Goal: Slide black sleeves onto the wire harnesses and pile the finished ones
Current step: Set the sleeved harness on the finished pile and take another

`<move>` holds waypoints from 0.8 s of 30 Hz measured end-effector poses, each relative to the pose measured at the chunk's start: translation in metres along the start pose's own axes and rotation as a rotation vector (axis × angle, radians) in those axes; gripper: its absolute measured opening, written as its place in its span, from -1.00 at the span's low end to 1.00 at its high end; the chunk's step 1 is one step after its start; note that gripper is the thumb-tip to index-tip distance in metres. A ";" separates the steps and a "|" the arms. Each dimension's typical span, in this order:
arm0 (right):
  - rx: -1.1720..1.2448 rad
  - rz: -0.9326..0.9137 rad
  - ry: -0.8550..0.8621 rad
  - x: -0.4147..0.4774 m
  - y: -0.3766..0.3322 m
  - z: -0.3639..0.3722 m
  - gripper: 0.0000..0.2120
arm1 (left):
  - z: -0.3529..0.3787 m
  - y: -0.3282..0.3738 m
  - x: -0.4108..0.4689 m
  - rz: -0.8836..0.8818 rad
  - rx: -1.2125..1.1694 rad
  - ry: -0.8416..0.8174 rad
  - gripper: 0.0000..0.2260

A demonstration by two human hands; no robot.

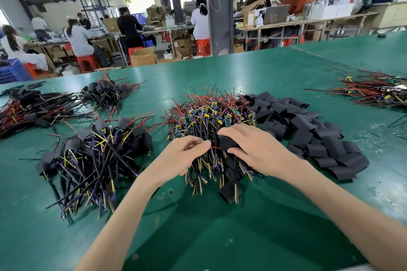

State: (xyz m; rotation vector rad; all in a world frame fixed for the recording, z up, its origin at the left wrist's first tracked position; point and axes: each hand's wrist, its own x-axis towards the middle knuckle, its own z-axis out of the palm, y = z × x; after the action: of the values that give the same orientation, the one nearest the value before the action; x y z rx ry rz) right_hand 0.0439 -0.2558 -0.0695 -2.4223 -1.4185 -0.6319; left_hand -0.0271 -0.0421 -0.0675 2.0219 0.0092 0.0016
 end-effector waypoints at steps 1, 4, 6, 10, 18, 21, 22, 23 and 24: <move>0.010 -0.004 -0.004 0.000 0.000 0.000 -0.60 | 0.000 -0.001 0.000 0.018 0.032 0.020 -0.86; 0.044 -0.011 -0.022 0.001 -0.002 0.001 -0.60 | 0.003 -0.001 0.002 0.085 0.148 0.118 -0.89; 0.072 -0.012 -0.026 0.001 -0.003 0.002 -0.61 | 0.004 0.001 0.002 0.101 0.153 0.130 -0.89; 0.108 -0.019 -0.023 0.001 -0.007 0.002 -0.61 | 0.008 0.009 -0.002 0.146 0.061 0.112 -0.88; 0.228 0.037 0.073 0.000 -0.009 0.005 -0.59 | 0.012 0.009 -0.002 0.171 0.055 0.087 -0.87; 0.304 0.055 0.087 0.000 -0.009 0.005 -0.59 | 0.009 0.010 -0.003 0.170 0.113 0.068 -0.87; 0.325 0.056 0.078 0.000 -0.009 0.005 -0.59 | 0.008 0.010 -0.003 0.177 0.148 0.064 -0.87; 0.349 0.055 0.066 0.000 -0.010 0.005 -0.59 | 0.008 0.010 -0.004 0.185 0.190 0.064 -0.87; 0.371 0.054 0.052 0.000 -0.011 0.005 -0.59 | 0.008 0.010 -0.004 0.191 0.230 0.064 -0.87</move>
State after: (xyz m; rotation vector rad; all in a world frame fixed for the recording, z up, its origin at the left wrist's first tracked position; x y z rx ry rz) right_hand 0.0351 -0.2484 -0.0739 -2.1293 -1.3109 -0.3761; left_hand -0.0314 -0.0541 -0.0619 2.2446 -0.1492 0.1947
